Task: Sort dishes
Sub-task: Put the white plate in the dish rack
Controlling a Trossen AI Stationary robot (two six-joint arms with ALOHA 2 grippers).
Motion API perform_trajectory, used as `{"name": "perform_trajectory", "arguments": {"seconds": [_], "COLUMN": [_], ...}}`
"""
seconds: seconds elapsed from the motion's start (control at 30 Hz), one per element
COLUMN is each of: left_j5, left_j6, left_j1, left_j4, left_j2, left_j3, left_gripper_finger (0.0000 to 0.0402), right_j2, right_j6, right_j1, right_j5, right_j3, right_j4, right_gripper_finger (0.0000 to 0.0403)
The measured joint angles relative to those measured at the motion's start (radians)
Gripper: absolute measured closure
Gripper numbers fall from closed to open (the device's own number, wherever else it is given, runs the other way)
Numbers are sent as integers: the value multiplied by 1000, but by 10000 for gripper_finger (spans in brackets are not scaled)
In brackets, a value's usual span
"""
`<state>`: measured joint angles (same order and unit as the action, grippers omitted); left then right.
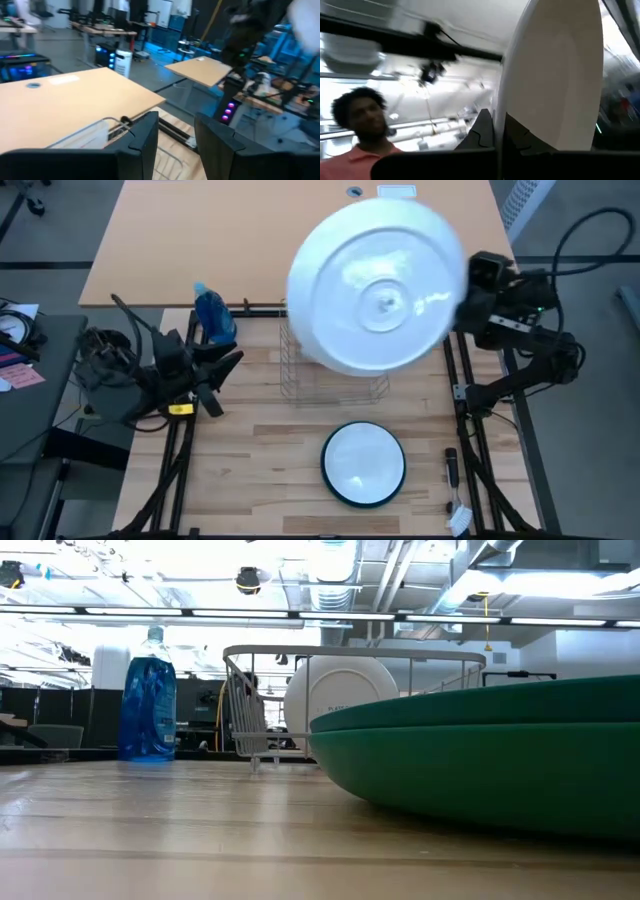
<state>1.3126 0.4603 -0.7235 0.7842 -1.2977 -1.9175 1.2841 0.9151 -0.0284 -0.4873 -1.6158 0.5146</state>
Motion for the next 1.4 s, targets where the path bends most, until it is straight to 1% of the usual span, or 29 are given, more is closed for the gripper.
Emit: {"name": "perform_trajectory", "arguments": {"seconds": [0.1,0.17,0.33,0.47,0.53,0.6,0.67,0.77,0.83,0.97,1.07,1.17,1.27,1.33,1.4], "left_j5": [50,75,77,80,81,82,83,84,84,85,98,100,100,100,103], "left_j6": [61,97,180,230,242,247,252,261,263,263,261,260,262,262,262], "left_j1": [3,9,37,63,82,99,113,121,123,123,123,123,123,123,123], "left_j4": [48,58,58,70,71,70,71,71,71,71,72,80,101,115,127], "left_j2": [-12,-13,-13,-14,-13,-13,-13,-13,-13,-13,-13,-13,-13,-13,-13], "left_j3": [2,14,50,59,58,58,59,59,58,58,58,58,58,58,58], "left_gripper_finger": [283,283,283,283,283,283,283,283,283,283,283,283,283,283,283], "right_j2": [-2,-2,-8,-23,-39,-62,-83,-107,-115,-112,-67,-6,62,104,121], "right_j6": [30,38,46,100,117,119,79,-71,-209,-525,-738,-931,-1136,-1244,-1345], "right_j1": [-20,-25,-51,-94,-131,-163,-188,-203,-204,-183,-122,-38,63,133,205], "right_j5": [-5,-9,-18,-32,-85,-142,-183,-193,-180,-103,-23,55,158,248,350], "right_j3": [-2,-2,-1,-1,-2,-3,-3,-9,-59,-259,-430,-579,-692,-739,-727], "right_j4": [119,165,219,257,221,105,-42,-264,-447,-840,-1058,-1205,-1327,-1398,-1408], "right_gripper_finger": [403,403,403,403,403,403,403,403,403,403,403,403,403,403,403]}}
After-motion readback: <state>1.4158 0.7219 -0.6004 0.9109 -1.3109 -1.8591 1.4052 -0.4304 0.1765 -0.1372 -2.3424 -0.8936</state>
